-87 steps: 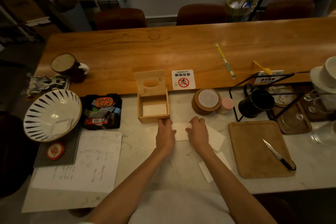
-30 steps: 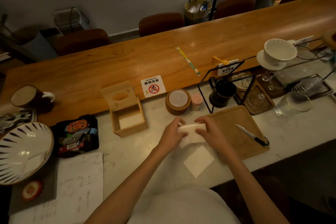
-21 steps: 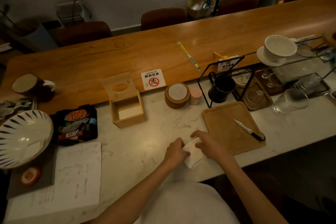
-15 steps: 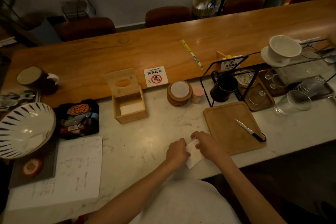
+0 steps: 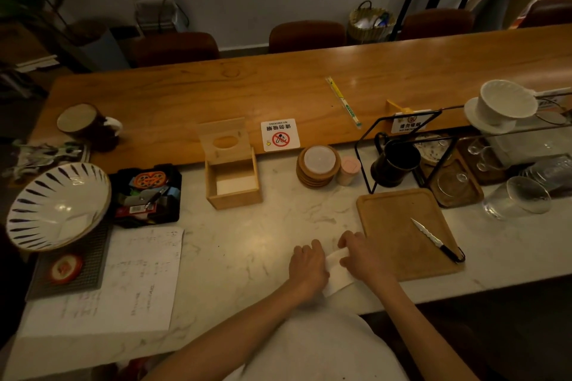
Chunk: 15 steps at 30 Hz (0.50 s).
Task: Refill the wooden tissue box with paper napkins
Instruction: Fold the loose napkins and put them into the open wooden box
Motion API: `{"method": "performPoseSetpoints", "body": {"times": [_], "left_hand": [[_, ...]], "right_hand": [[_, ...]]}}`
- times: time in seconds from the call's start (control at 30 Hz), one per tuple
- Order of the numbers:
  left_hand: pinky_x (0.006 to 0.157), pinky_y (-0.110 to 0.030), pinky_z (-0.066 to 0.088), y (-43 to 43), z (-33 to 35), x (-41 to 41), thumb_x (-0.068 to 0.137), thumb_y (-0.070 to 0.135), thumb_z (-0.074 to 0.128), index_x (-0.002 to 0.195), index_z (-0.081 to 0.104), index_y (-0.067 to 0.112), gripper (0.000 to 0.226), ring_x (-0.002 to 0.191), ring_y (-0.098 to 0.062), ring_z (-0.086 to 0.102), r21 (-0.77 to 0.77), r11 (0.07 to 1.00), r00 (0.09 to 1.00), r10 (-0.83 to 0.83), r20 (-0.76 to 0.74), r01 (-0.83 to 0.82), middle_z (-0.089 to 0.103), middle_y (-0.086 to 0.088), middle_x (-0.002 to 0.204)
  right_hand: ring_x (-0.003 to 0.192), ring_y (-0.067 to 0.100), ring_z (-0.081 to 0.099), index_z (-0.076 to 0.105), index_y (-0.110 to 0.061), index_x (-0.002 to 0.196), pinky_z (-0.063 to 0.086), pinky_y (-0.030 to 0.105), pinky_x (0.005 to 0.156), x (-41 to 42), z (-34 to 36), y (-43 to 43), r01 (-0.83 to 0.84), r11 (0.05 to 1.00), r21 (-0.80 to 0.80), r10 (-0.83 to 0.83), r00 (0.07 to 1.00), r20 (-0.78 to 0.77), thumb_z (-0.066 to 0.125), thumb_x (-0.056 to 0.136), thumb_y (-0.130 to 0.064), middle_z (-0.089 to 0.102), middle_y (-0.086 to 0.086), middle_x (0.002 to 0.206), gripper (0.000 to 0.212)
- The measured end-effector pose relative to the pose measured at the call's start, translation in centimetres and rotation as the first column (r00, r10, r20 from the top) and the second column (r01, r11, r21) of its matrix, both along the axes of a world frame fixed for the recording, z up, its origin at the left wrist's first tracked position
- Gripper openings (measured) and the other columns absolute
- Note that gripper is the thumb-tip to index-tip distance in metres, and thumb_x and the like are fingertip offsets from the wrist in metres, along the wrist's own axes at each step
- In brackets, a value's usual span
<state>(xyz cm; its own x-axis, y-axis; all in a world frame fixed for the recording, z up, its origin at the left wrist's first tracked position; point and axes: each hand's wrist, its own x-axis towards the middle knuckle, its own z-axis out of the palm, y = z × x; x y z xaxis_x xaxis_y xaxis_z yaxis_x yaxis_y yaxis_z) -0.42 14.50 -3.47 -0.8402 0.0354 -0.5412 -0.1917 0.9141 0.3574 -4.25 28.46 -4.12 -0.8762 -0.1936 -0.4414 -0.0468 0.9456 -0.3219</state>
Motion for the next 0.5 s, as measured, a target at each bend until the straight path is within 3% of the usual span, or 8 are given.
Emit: {"method": "performPoseSetpoints", "body": {"times": [0.07, 0.17, 0.27, 0.37, 0.43, 0.5], "left_hand": [[0.087, -0.037, 0.039, -0.3, -0.1, -0.1, 0.087, 0.02, 0.063, 0.121, 0.045, 0.009, 0.04, 0.115, -0.033, 0.044, 0.013, 1.0, 1.0, -0.015, 0.002, 0.015, 0.052, -0.017, 0.124], [0.082, -0.033, 0.034, -1.6, 0.1, -0.2, 0.087, 0.019, 0.058, 0.116, 0.05, 0.013, 0.031, 0.113, -0.031, 0.041, 0.024, 1.0, 0.999, -0.018, -0.038, 0.019, 0.049, -0.015, 0.121], [0.081, -0.028, 0.034, -4.2, 1.1, -0.3, 0.09, 0.021, 0.059, 0.11, 0.06, 0.017, 0.02, 0.107, -0.025, 0.041, 0.076, 0.997, 0.96, 0.034, -0.277, -0.013, 0.047, -0.008, 0.111], [0.078, -0.021, 0.036, -7.3, 1.9, -0.5, 0.089, 0.016, 0.066, 0.1, 0.067, 0.017, 0.012, 0.097, -0.015, 0.041, 0.178, 0.984, 0.822, 0.117, -0.558, -0.019, 0.05, -0.001, 0.103], [0.08, -0.02, 0.037, -9.0, 1.6, -0.5, 0.088, 0.011, 0.067, 0.099, 0.068, 0.015, 0.011, 0.097, -0.012, 0.044, 0.272, 0.96, 0.798, 0.214, -0.563, -0.065, 0.055, 0.001, 0.103], [0.079, -0.021, 0.04, -10.0, 0.8, -0.3, 0.089, 0.007, 0.065, 0.096, 0.065, 0.016, 0.011, 0.094, -0.014, 0.051, 0.388, 0.913, 0.82, 0.315, -0.478, -0.124, 0.059, 0.001, 0.099]], "right_hand": [[0.093, 0.018, 0.055, 0.058, -0.022, 0.101, 0.043, 0.024, 0.073, -0.1, 0.1, 0.3, 0.006, 0.997, -0.07, -0.004, 1.0, 0.02, 0.067, 0.083, -0.015, 0.054, 0.001, 0.11, 0.022], [0.085, 0.011, 0.055, 0.059, -0.026, 0.085, 0.042, 0.019, 0.069, -0.1, 0.3, 0.4, 0.082, 0.95, -0.3, -0.061, 0.995, 0.08, 0.074, 0.078, -0.011, 0.054, -0.004, 0.101, 0.022], [0.081, 0.018, 0.06, 0.06, -0.032, 0.073, 0.05, 0.032, 0.071, -0.1, 0.7, -0.3, 0.204, 0.83, -0.52, -0.171, 0.979, 0.112, 0.077, 0.073, -0.006, 0.062, -0.004, 0.088, 0.03], [0.082, 0.012, 0.063, 0.06, -0.026, 0.086, 0.052, 0.028, 0.074, -0.2, 1.4, -1.9, 0.264, 0.708, -0.655, -0.269, 0.958, 0.096, 0.072, 0.076, -0.001, 0.065, -0.004, 0.085, 0.029], [0.085, 0.009, 0.062, 0.062, -0.022, 0.097, 0.051, 0.02, 0.076, -0.2, 1.9, -3.6, 0.241, 0.661, -0.711, -0.28, 0.958, 0.064, 0.068, 0.078, 0.003, 0.066, -0.001, 0.087, 0.032], [0.09, 0.009, 0.061, 0.066, -0.017, 0.097, 0.048, 0.017, 0.08, 0.0, 1.6, -5.1, 0.151, 0.654, -0.741, -0.259, 0.965, -0.031, 0.066, 0.079, 0.003, 0.066, -0.002, 0.092, 0.027]]}}
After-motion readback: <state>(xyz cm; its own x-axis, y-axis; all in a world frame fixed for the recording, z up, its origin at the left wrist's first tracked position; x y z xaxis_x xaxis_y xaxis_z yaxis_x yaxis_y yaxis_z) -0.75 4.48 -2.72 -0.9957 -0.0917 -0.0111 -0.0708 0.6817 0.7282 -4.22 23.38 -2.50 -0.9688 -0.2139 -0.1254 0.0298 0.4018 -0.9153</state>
